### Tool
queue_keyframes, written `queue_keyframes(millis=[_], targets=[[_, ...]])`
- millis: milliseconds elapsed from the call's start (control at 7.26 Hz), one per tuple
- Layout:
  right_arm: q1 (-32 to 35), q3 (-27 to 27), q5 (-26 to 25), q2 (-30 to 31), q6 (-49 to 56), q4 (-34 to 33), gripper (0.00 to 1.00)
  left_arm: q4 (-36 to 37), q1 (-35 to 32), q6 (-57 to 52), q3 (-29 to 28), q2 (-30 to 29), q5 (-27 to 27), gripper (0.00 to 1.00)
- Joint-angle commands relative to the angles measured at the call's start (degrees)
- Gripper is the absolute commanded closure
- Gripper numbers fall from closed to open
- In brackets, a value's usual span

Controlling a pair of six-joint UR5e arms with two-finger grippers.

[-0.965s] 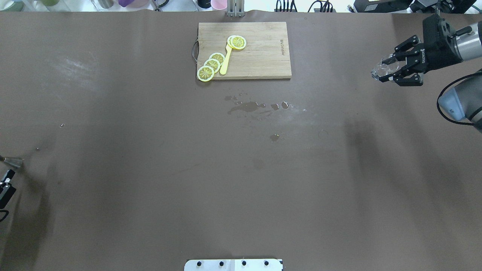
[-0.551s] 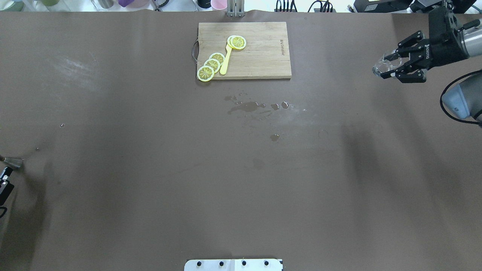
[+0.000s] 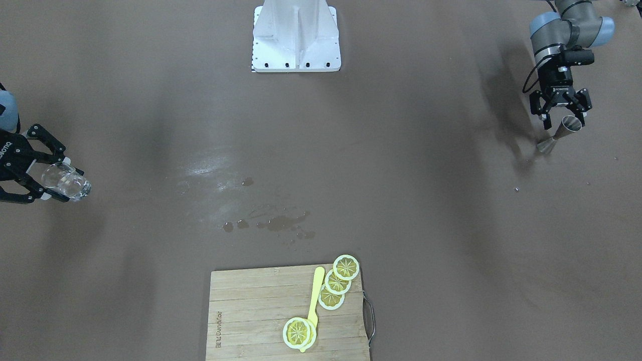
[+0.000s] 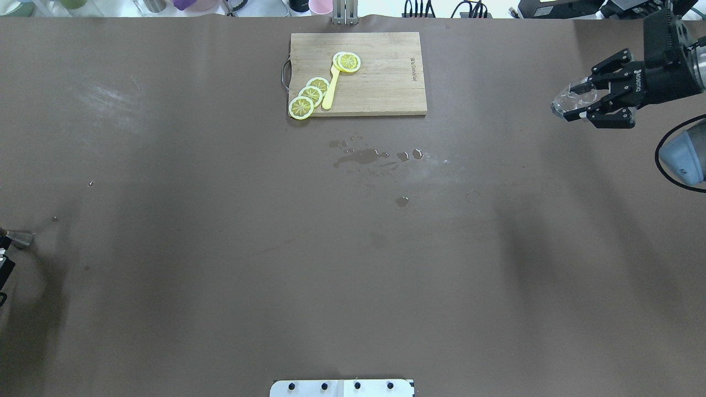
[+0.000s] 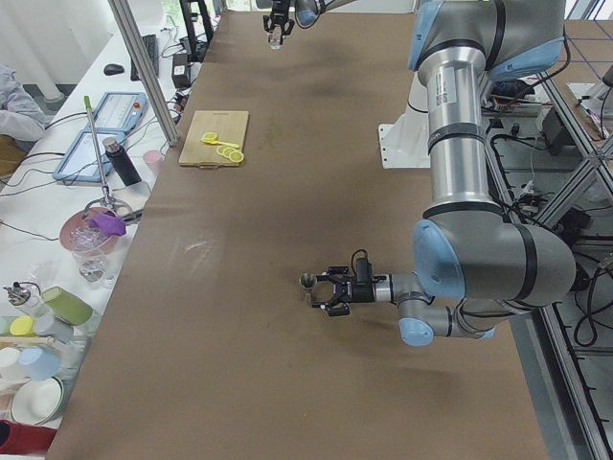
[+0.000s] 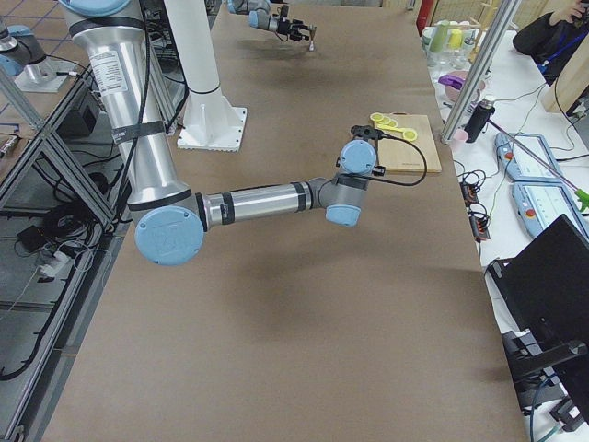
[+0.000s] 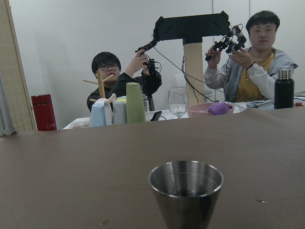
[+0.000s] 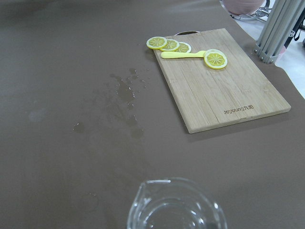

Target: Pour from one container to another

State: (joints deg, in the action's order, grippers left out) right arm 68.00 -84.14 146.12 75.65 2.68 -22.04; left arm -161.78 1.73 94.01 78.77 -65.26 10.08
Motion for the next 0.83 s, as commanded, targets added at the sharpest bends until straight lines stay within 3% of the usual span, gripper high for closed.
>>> queue_keyframes(millis=[0,689], targets=[[-0.2,-1.2,-0.3,0.2,-0.7,0.0,1.0,2.6,-0.8,1.4,0.2,-0.7,0.8,0.12],[-0.6,-3.1,0.0,0.7,-4.6,0.0,1.0,3.0,-2.4,1.5,0.7,-1.6,3.5,0.19]])
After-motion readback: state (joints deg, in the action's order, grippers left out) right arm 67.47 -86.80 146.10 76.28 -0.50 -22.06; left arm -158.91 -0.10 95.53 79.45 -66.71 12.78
